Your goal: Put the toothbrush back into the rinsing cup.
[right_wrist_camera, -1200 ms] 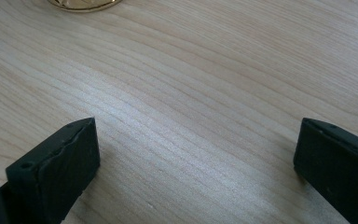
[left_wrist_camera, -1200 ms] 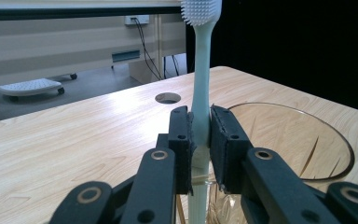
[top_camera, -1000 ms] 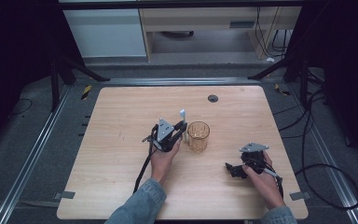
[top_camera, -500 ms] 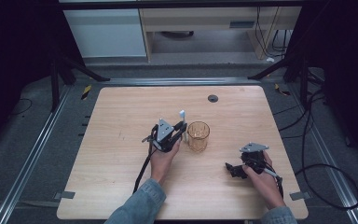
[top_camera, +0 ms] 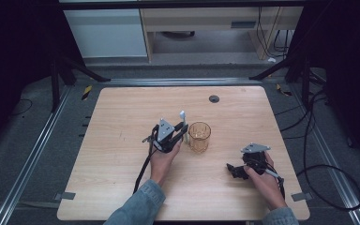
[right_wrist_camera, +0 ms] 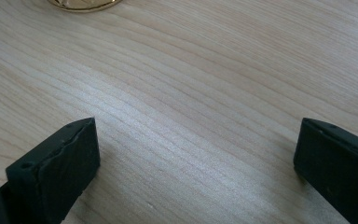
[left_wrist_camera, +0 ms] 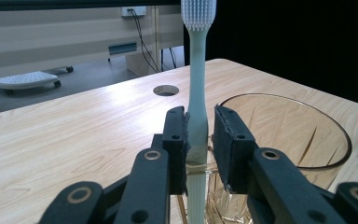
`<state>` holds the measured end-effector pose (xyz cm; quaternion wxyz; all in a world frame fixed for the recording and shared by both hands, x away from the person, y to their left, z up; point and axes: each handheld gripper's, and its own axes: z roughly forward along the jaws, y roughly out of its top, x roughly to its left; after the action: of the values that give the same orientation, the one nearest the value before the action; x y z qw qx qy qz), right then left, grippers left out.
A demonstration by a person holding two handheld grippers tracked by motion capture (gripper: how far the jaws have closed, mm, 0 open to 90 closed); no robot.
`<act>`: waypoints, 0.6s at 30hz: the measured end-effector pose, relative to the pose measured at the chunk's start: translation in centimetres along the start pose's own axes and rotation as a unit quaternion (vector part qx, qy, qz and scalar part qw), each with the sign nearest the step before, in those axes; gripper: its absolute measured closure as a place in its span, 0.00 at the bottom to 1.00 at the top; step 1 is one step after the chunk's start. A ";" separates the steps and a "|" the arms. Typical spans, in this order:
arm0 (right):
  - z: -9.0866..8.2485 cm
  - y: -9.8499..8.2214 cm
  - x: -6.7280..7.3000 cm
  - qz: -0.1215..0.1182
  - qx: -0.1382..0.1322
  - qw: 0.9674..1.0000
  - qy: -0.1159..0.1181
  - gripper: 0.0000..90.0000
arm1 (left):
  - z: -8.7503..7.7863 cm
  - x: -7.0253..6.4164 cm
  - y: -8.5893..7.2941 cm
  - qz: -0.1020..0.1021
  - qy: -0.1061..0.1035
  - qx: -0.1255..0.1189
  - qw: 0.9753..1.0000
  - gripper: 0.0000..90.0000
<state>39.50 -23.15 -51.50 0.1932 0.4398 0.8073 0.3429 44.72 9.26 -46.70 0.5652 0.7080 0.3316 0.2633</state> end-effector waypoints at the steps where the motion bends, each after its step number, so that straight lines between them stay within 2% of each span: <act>1: 0.0 0.0 0.0 0.000 0.000 1.000 0.000 0.01 | 0.0 0.0 0.0 0.000 0.000 0.001 1.000 0.82; 5: 0.0 0.0 0.0 0.000 0.000 1.000 0.000 0.01 | -0.3 0.1 0.1 -0.002 -0.001 0.001 1.000 0.80; 18: 0.0 0.0 0.0 0.000 0.000 1.000 0.000 0.01 | -1.1 0.3 0.6 0.007 -0.003 0.007 1.000 0.73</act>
<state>39.51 -23.15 -51.50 0.1935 0.4396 0.8073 0.3428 44.21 10.14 -45.85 0.5589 0.7151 0.3270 0.2631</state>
